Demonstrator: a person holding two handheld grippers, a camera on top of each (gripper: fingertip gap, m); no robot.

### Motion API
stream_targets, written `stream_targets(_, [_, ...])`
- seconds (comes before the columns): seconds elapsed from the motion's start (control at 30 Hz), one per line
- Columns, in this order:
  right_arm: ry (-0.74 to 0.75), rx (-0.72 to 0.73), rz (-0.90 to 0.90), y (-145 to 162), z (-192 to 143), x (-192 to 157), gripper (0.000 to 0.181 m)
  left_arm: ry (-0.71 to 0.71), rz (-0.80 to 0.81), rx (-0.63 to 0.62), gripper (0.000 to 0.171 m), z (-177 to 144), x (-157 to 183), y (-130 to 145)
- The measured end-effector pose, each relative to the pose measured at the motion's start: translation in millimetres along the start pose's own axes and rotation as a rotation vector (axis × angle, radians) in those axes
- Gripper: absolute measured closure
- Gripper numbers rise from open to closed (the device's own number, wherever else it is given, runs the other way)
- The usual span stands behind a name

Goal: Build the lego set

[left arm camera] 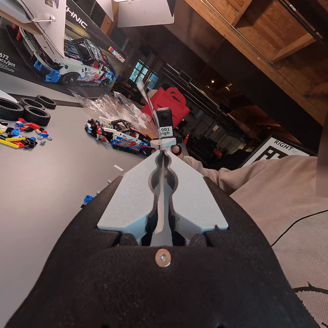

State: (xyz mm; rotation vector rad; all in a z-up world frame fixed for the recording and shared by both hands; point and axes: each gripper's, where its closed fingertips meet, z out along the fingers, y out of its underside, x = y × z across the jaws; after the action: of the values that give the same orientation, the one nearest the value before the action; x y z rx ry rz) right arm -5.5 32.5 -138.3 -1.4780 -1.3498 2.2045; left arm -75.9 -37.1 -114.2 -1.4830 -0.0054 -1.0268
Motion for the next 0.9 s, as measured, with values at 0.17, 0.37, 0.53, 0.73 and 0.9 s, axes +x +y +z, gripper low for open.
stream_targets(0.17, [-0.026,0.03,0.056,-4,-1,-2,0.181,0.014,-0.011,0.002,0.169,1,1,2])
stream_targets(0.37, [-0.047,0.052,0.095,-6,0,-4,0.181,0.006,-0.034,-0.016,0.171,4,-4,9])
stream_targets(0.53, [-0.01,0.048,0.086,-6,0,3,0.181,-0.01,-0.111,-0.016,0.171,4,-12,12])
stream_targets(0.73, [0.048,0.074,-0.084,-17,-6,0,0.179,-0.011,-0.207,-0.011,0.171,3,-19,14])
stream_targets(0.9, [0.092,0.093,-0.161,-23,-11,3,0.177,-0.004,-0.214,-0.012,0.171,3,-18,15])
